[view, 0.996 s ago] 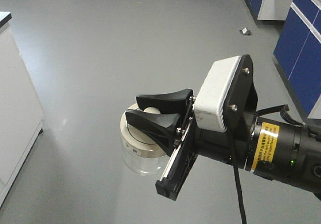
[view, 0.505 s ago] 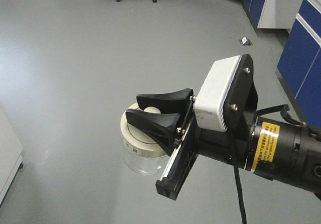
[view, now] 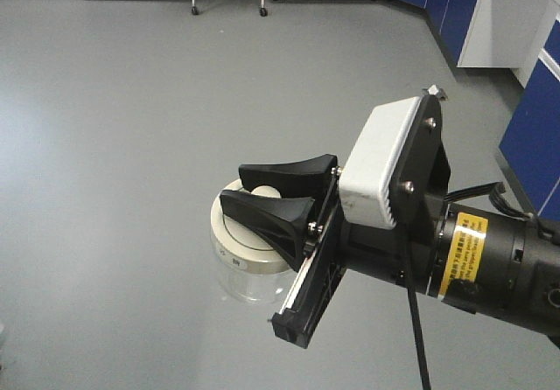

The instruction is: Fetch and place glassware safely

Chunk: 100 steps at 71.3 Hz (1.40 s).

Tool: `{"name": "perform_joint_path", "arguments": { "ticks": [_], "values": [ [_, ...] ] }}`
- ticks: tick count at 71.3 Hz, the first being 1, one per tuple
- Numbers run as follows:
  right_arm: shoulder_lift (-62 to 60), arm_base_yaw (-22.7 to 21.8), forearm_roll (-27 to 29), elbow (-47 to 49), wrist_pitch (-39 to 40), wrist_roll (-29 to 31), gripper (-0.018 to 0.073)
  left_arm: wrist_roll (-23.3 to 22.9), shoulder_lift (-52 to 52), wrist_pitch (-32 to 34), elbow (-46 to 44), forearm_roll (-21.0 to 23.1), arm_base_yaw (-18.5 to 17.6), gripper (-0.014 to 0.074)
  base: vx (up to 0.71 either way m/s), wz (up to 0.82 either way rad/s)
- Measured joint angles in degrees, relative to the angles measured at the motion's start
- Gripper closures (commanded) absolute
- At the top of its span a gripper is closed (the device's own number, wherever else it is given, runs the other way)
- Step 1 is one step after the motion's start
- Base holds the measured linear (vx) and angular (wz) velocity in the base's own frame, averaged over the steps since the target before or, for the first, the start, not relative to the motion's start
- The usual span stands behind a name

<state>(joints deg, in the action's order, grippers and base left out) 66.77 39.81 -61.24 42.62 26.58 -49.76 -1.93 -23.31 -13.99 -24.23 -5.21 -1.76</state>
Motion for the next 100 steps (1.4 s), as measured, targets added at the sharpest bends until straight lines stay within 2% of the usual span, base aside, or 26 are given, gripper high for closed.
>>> {"name": "perform_joint_path", "arguments": {
  "ticks": [100],
  "values": [
    [0.00,0.00,0.00,0.00,-0.43,0.00,0.0563,0.00,0.00,-0.21,0.00,0.00,0.00,0.0603,0.54,0.00]
  ]
}}
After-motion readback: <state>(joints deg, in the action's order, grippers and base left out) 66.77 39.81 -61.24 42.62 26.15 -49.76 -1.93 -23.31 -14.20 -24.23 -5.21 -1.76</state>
